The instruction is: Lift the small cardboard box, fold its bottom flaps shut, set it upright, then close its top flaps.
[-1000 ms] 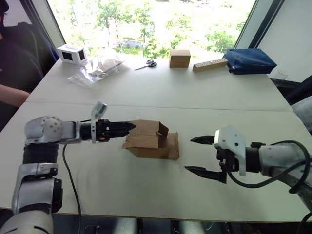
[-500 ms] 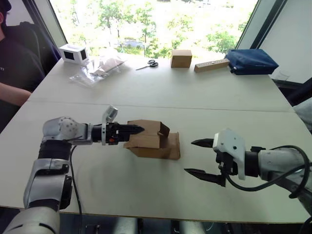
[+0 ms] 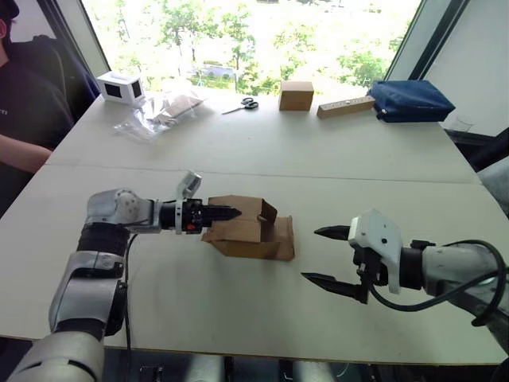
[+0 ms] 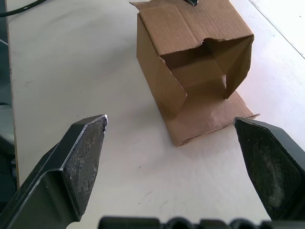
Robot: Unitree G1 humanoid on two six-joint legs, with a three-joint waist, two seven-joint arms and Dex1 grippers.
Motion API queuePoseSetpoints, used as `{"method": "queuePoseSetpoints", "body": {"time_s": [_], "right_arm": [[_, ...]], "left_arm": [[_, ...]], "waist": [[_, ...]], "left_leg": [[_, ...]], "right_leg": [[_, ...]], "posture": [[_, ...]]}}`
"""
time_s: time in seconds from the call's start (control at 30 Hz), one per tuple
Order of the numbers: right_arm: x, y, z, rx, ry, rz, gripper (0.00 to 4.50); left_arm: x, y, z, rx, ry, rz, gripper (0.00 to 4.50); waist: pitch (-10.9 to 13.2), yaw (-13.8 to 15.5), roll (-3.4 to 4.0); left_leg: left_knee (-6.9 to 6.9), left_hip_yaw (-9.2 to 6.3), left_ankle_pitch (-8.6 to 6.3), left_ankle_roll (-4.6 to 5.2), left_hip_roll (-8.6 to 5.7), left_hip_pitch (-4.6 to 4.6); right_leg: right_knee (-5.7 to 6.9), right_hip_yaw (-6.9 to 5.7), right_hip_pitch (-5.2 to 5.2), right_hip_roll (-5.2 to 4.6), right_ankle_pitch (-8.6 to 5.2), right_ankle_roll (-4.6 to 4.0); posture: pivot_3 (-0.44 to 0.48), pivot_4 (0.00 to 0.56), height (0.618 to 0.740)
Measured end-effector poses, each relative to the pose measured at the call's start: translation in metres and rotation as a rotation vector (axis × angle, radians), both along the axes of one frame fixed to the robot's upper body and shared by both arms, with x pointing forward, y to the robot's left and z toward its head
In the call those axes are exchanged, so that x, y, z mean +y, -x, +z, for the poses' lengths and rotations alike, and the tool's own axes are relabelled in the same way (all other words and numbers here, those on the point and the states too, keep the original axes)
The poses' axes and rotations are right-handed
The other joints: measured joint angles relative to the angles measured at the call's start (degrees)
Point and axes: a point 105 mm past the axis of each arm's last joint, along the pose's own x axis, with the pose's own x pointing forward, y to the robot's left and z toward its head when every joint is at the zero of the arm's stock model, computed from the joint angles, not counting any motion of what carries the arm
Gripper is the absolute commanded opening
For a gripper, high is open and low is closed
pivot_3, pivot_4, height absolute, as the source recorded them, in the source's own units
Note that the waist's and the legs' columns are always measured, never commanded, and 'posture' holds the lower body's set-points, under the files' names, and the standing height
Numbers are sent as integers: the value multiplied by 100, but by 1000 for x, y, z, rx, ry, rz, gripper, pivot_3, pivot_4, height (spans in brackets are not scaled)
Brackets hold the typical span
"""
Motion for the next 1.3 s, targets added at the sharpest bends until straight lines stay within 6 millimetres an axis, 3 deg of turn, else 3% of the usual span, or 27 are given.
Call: {"method": "queuePoseSetpoints", "body": {"time_s": [0.07, 0.17, 0.3, 0.57, 0.7, 0.83, 0.97, 1.0, 1.17, 1.27, 1.3], "right_arm": [[-1, 0, -1, 2, 0, -6, 4500], [-1, 0, -1, 0, -3, -12, 4500], [-1, -1, 0, -5, -8, -20, 4500], [-2, -3, 4, -21, -23, -37, 4500], [0, -18, 26, -28, -315, -124, 4500], [-14, -42, 57, -41, -618, -255, 4500], [-14, -50, 68, 10, -803, -282, 3298], [-13, -50, 69, 29, -832, -279, 3247], [-10, -68, 107, -22, -1008, -227, 1192], [-3, -70, 116, -27, -1020, -193, 53], [-2, -71, 116, -22, -1018, -192, 53]], "left_arm": [[0, 0, -1, 1, 5, -1, 2470], [-1, 0, -2, 5, 6, -13, 1803], [-3, 0, -6, 10, 7, -23, 108], [-5, 1, 0, -4, 32, -48, 48], [-3, -2, 18, -150, 46, -58, 48], [2, -4, 62, -425, 88, -57, 48], [0, 3, 99, -656, 118, -76, 0], [-1, 6, 104, -698, 118, -84, 0], [-13, 24, 129, -991, 52, -193, 0], [-15, 26, 138, -1071, 37, -220, 0], [-15, 26, 139, -1080, 32, -224, 0]], "waist": [[0, -6, 0], [0, -1, 0], [0, 0, 0], [0, -1, 0], [2, -13, -16], [3, -14, -15], [2, 3, -13], [1, -5, -11], [3, -57, -8], [2, -42, -8], [2, -40, -8]], "left_leg": [[0, 0, 0, 0, 1, 0], [0, 0, 0, 0, 1, 0], [0, 0, -1, 1, 1, 0], [0, -1, -1, 1, 1, 0], [2, -1, 0, 1, 6, 0], [1, -1, 0, 0, 7, -1], [-2, -1, -1, 0, 3, -3], [-1, 4, -2, 4, -1, -2], [0, 4, -2, 4, 3, 1], [-5, 1, -2, 4, 7, 0], [-5, 2, -2, 4, 7, -1]], "right_leg": [[0, 0, 0, 1, 0, 0], [0, 0, 0, 1, 0, 0], [-1, 0, 0, 0, 0, -1], [0, 0, 0, 0, 0, 0], [3, 2, -1, -1, 1, -1], [6, 1, -4, -9, 2, -3], [3, 0, -4, -11, 2, -3], [3, 2, -3, -11, 2, -2], [7, 5, -4, -2, 3, -2], [4, 4, -4, 6, 2, -2], [1, 4, -4, 6, 2, -1]], "posture": [[0, 150, 740], [0, 150, 740], [0, 150, 740], [0, 150, 740], [0, 150, 740], [0, 150, 740], [0, 150, 740], [0, 150, 740], [0, 150, 740], [0, 150, 740], [0, 150, 740]]}}
